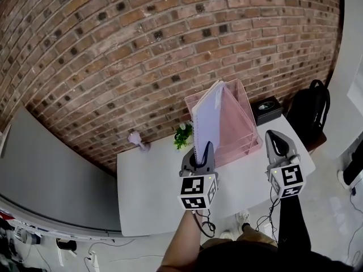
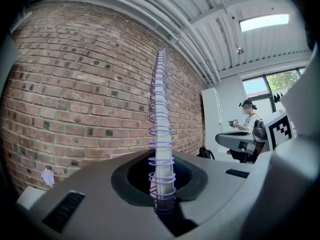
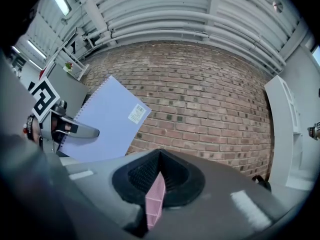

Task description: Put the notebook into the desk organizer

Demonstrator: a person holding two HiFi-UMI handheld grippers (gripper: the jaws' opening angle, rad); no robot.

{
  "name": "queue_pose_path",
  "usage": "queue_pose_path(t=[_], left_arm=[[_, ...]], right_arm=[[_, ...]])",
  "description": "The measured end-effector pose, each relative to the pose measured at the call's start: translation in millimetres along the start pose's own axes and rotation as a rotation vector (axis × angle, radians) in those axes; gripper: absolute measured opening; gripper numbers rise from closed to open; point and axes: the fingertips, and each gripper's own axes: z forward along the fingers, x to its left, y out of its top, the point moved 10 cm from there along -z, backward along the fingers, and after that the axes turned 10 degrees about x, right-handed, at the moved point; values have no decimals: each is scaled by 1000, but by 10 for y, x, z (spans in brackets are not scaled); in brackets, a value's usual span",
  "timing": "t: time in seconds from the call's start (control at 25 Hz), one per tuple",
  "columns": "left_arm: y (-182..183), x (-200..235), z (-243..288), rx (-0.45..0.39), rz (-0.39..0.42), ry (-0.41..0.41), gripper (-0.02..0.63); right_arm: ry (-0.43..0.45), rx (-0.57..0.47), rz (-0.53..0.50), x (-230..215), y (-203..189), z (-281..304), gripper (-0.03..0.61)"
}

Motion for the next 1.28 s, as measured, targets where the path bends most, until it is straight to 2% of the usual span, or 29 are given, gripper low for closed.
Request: queue_pose_path(t=[0.48, 0.68, 0.8, 0.96, 1.08, 1.16, 1.28], left_arm=[[291, -74, 882, 40, -117, -1, 35], [376, -99, 1099, 100, -172, -36, 35], [407, -86, 1163, 118, -248, -88, 35], [402, 19, 1240, 134, -383, -231, 37], [273, 90, 1353, 232, -443, -302, 37], [181, 103, 1444, 359, -393, -284, 37], [112, 36, 1552, 505, -228, -218, 62]], right_arm=[[114, -44, 0, -703, 2, 841, 0], [167, -49, 6, -893, -47, 1089, 0], [194, -46, 17, -956, -126, 1196, 0], [222, -33, 23, -976, -213, 1295, 0], [227, -33, 29, -990, -219, 1345, 0], [221, -32, 8, -1002, -209, 1375, 0], [203, -21, -37, -1026, -217, 1400, 0]])
